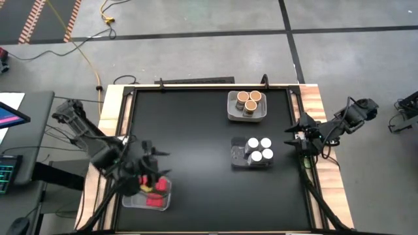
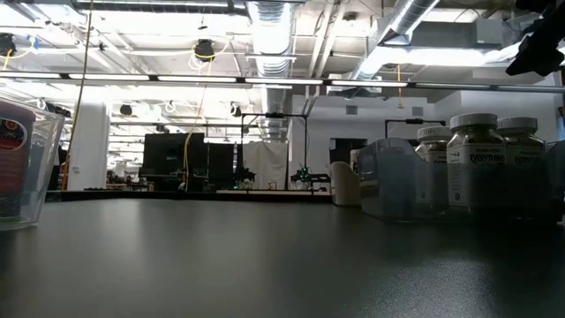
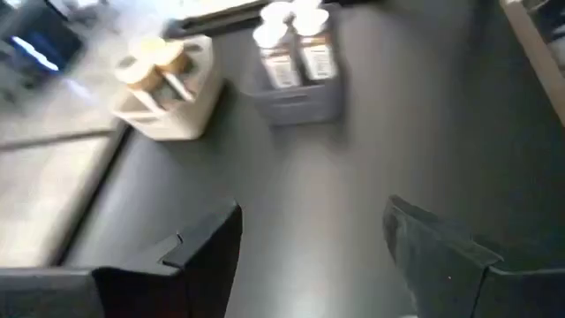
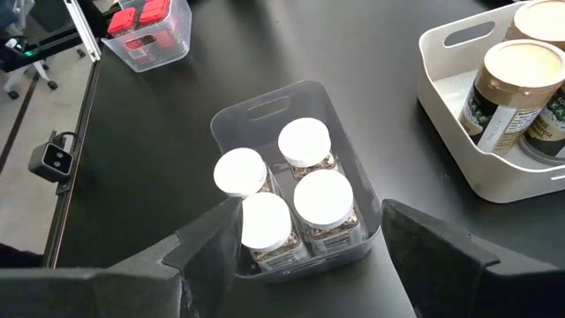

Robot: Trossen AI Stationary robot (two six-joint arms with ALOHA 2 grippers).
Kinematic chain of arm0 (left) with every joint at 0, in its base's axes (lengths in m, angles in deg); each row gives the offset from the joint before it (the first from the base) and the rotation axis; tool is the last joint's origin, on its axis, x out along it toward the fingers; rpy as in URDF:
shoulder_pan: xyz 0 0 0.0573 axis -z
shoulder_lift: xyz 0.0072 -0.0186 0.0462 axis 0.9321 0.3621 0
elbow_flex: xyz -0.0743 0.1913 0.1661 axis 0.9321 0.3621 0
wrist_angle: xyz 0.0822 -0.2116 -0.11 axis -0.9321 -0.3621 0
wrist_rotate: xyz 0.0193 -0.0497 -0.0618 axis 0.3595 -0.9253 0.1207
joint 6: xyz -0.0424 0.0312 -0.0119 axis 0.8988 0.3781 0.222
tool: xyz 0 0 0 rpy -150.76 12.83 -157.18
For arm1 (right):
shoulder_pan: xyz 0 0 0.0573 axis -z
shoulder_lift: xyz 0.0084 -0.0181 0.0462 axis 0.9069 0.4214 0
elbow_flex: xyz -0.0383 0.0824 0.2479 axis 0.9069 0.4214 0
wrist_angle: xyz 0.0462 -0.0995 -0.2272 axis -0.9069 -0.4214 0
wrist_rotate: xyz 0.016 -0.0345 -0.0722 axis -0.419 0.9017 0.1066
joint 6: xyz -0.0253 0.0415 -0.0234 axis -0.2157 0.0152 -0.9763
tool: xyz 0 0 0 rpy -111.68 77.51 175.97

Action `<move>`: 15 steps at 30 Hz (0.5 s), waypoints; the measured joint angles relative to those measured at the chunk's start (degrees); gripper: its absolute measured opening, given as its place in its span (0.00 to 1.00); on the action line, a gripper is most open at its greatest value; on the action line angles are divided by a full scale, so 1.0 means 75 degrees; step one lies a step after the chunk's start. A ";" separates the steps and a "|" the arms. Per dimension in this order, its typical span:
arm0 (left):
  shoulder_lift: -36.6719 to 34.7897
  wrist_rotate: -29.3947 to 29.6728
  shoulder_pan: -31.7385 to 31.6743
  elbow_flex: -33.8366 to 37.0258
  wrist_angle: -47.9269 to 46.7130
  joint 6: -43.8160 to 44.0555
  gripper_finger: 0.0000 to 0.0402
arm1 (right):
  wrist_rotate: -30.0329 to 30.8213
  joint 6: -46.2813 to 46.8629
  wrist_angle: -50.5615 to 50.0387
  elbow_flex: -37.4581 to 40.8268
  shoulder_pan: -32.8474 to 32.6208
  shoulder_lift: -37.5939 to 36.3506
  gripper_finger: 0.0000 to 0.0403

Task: Sort spices by type
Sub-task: Return to Home Position

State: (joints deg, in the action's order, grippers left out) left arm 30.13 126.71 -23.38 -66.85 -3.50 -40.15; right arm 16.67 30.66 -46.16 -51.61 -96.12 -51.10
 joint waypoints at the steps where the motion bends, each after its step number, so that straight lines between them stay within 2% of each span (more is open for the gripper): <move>1: 0.0005 0.0019 -0.0259 0.0000 0.0094 -0.0467 0.65 | 0.0000 -0.0003 -0.0003 0.0000 0.0003 0.0003 0.73; 3: 0.0014 -0.0187 -0.0847 0.0065 0.0576 -0.1315 0.65 | 0.0000 -0.0008 -0.0003 0.0000 0.0001 0.0000 0.73; 4: 0.0002 -0.0533 -0.1198 0.0187 0.1049 -0.1790 0.65 | 0.0000 -0.0008 -0.0003 -0.0002 0.0000 0.0000 0.73; 7: 0.0015 -0.2341 -0.2298 0.0848 0.3095 -0.3269 0.65 | 0.0000 -0.0006 0.0000 -0.0003 0.0000 0.0000 0.73; 10: 0.0019 -0.3932 -0.3258 0.1652 0.5091 -0.4119 0.65 | 0.0000 -0.0005 0.0000 -0.0002 0.0002 0.0000 0.73; 12: 0.0003 -0.4298 -0.3814 0.2187 0.6093 -0.4307 0.65 | 0.0000 -0.0005 -0.0001 -0.0001 0.0001 0.0000 0.73; 15: 0.0017 -0.4389 -0.4472 0.2951 0.7333 -0.4426 0.65 | 0.0000 -0.0017 -0.0003 -0.0001 0.0003 0.0000 0.73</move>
State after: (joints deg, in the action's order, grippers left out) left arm 30.26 93.79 -56.91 -44.71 51.50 -73.35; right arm 16.67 30.53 -46.18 -51.62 -96.10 -51.10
